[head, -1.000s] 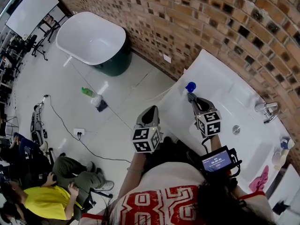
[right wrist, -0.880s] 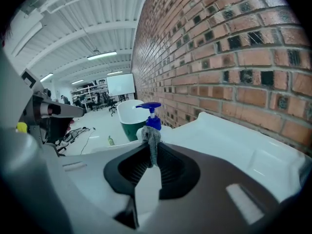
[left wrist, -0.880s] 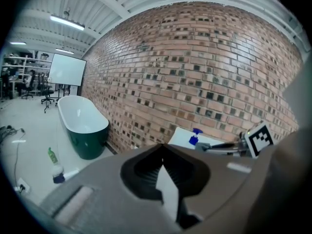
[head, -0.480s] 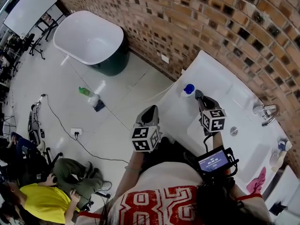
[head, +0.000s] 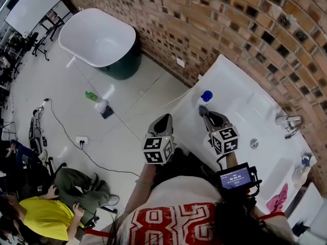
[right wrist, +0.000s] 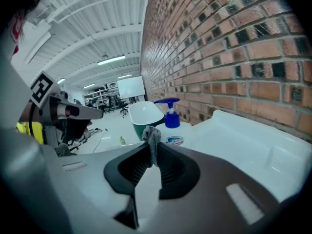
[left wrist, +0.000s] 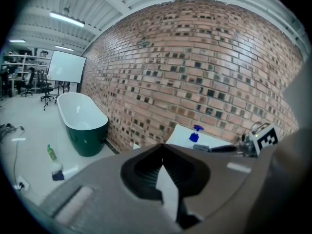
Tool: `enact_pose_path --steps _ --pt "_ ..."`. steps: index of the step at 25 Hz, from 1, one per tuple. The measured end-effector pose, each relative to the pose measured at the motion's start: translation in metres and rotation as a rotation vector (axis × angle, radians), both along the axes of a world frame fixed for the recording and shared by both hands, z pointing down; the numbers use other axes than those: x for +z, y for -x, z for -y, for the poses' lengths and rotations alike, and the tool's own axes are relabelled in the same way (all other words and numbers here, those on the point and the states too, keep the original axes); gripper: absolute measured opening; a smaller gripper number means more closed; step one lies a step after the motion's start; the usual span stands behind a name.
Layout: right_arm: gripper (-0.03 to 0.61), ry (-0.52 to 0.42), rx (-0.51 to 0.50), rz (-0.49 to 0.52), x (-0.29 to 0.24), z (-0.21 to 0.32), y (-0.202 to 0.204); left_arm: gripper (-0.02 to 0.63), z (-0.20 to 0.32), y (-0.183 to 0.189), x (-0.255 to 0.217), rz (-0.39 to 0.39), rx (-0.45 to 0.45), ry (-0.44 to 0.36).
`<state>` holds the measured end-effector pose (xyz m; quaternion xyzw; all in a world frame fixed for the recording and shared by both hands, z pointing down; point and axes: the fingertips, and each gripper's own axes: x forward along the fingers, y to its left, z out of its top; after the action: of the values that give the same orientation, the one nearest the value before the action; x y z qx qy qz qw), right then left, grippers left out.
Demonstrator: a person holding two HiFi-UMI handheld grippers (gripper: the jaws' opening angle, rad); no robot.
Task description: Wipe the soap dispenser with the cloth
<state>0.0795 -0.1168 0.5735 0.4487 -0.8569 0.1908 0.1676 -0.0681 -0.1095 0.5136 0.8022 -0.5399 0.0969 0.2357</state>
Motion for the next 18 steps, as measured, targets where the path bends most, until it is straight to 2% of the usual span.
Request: enact_pose_path --steps 3,7,11,18 --pt "0.048 0.005 -0.054 -0.05 0.011 0.002 0.015 0.003 -0.003 -0.001 0.0 0.001 0.004 0.0" --pt "0.048 0.012 -0.069 -0.076 0.016 0.009 0.016 0.003 -0.006 0.003 0.001 0.007 -0.006 0.006" --pt "0.048 0.014 -0.068 -0.106 0.02 0.01 0.001 0.003 -0.006 0.008 0.003 0.009 -0.027 0.008" --pt "0.048 0.037 0.004 -0.118 0.027 0.016 -0.035 0.003 -0.005 0.006 0.003 0.009 -0.02 0.009"
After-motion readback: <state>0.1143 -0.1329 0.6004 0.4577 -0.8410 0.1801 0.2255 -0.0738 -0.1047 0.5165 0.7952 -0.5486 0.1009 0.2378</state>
